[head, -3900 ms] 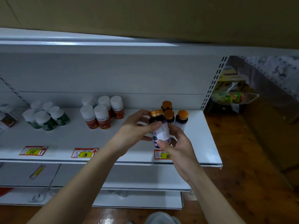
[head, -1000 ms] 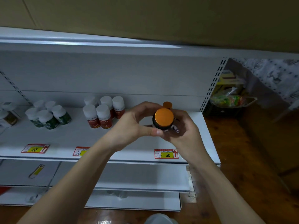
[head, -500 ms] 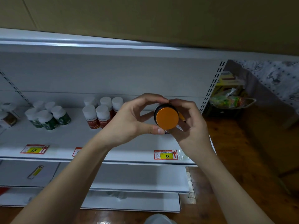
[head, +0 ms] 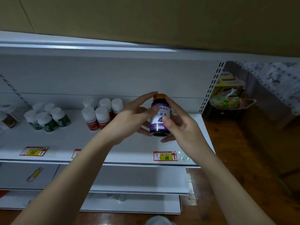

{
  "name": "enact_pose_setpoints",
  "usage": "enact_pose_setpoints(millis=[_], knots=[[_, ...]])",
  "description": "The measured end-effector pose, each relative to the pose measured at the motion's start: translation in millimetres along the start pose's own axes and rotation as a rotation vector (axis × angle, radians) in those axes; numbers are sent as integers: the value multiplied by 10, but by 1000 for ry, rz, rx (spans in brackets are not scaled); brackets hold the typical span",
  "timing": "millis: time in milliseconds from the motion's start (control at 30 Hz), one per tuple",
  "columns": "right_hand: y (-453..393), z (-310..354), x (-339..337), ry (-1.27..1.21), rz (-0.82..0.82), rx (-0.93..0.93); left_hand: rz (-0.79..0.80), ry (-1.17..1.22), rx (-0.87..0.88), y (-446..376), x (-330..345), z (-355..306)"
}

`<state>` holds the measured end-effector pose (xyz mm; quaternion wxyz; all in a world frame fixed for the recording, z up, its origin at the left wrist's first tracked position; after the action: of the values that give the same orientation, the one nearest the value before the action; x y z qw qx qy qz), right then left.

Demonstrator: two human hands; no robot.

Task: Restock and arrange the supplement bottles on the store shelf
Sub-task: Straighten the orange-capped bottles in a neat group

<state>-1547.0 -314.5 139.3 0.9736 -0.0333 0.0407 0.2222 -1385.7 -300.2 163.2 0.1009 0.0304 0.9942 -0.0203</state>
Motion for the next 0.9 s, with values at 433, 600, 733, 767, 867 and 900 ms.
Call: enact_pose_setpoints(millis=[433,600,733,767,867,900], knots=[[-179,263,-10,-59,-204,330,-92,7,-250,-139,30,-84],[-174,307,-26,-40,-203,309,-97,31,-248,-135,21,-114],[-140,329,-15,-38,-209,304,-88,34,-252,-134,37,-113],[-131,333,-15,-40,-215,299,-87,40,-250,-129,38,-113],[-112,338,-19,-58,-221,250,-84,55,-203,-123,42,-117],[-104,335,-21,-66,-219,222,-91,50,-175,-123,42,-125]])
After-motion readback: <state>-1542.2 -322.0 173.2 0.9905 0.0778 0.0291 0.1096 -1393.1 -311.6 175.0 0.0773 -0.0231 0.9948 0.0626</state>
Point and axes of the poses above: each hand's wrist, its own y-axis away from the middle knuckle, its own x-axis out of the palm, z = x × y, the point moved 4 cm from there along -y, towards the middle knuckle, and after that the axes turned 4 degrees about x, right-handed, at the moved point
